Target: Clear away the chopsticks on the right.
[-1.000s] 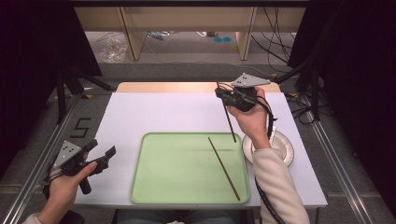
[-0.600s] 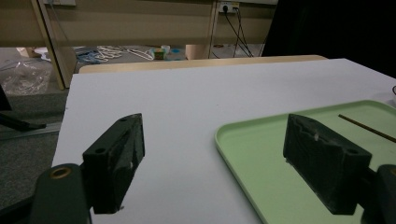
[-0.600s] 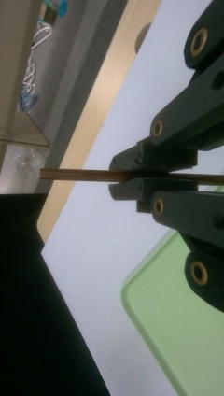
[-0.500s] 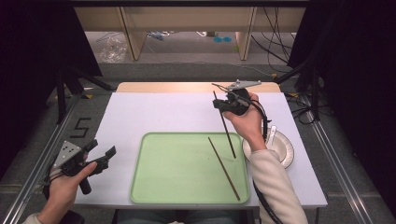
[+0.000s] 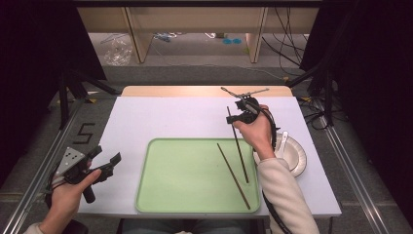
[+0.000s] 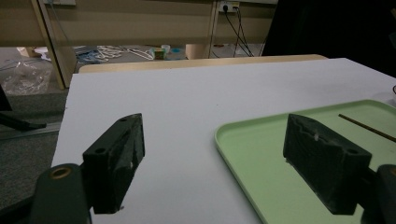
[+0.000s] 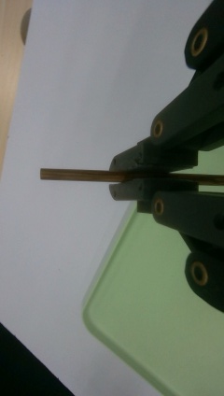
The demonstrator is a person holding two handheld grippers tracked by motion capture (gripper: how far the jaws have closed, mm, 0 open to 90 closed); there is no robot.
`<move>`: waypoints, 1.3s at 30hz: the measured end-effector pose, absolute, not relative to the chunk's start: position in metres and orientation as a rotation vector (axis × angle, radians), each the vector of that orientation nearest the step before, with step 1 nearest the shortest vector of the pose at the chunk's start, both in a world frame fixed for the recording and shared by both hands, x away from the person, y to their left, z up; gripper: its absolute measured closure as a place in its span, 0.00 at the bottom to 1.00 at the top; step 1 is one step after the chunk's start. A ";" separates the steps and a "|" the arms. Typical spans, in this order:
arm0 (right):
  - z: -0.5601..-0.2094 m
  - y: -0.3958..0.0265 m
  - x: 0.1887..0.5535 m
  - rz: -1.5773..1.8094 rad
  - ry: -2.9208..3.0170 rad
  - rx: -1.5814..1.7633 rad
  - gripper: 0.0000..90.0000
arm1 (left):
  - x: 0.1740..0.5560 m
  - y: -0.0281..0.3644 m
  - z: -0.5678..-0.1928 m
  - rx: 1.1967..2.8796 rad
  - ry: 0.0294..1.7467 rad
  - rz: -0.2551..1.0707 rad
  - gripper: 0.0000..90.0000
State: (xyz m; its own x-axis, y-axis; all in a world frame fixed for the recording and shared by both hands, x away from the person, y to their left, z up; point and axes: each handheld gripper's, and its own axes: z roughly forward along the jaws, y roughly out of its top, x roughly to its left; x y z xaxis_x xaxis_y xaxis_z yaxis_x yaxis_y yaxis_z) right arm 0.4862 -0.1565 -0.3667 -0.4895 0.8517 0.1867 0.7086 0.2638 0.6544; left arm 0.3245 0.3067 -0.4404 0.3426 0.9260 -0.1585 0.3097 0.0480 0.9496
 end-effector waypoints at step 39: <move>-0.433 -0.142 0.492 0.485 2.456 1.928 0.88 | 0.325 0.307 -0.441 1.496 1.179 0.691 0.23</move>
